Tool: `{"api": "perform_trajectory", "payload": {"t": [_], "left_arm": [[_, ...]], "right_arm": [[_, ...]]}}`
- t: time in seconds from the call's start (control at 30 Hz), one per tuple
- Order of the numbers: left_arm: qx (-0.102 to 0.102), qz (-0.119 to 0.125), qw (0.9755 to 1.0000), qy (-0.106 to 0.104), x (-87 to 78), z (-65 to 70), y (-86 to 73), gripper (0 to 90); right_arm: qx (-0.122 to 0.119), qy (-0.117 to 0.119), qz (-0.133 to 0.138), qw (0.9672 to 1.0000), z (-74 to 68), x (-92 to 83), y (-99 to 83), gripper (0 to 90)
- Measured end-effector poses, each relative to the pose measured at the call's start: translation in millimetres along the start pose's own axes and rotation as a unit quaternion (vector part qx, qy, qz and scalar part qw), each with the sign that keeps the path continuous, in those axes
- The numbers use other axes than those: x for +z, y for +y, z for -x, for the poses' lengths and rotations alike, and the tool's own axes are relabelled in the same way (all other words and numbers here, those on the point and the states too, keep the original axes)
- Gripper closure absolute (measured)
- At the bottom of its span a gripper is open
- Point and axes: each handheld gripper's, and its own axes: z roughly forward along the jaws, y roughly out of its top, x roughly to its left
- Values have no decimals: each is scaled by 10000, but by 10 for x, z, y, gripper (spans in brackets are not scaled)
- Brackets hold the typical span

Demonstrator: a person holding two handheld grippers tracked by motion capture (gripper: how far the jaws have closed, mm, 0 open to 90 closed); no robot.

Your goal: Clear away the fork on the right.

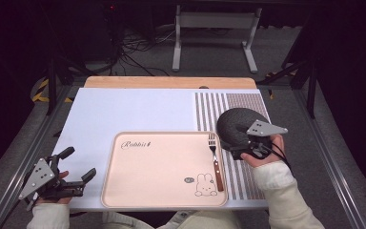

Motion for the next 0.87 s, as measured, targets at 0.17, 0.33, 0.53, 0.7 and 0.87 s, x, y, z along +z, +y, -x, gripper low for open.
{"api": "perform_trajectory", "payload": {"t": [0.17,0.33,0.53,0.7,0.87], "left_arm": [[4,-5,10000,-3,2,3,0,0],[6,-1,10000,-7,4,6,1,0],[-15,40,10000,-11,3,3,2,0],[-5,53,10000,-22,1,1,2,0],[2,52,10000,-11,-7,-2,0,0]], "right_arm": [[104,-98,337,9993,75,-197,-144,99],[164,-243,579,9979,144,-341,-334,74],[242,-299,921,9950,213,-480,-572,60],[344,-216,912,9950,253,-487,-796,57],[426,-239,898,9948,283,-487,-857,55]]}}
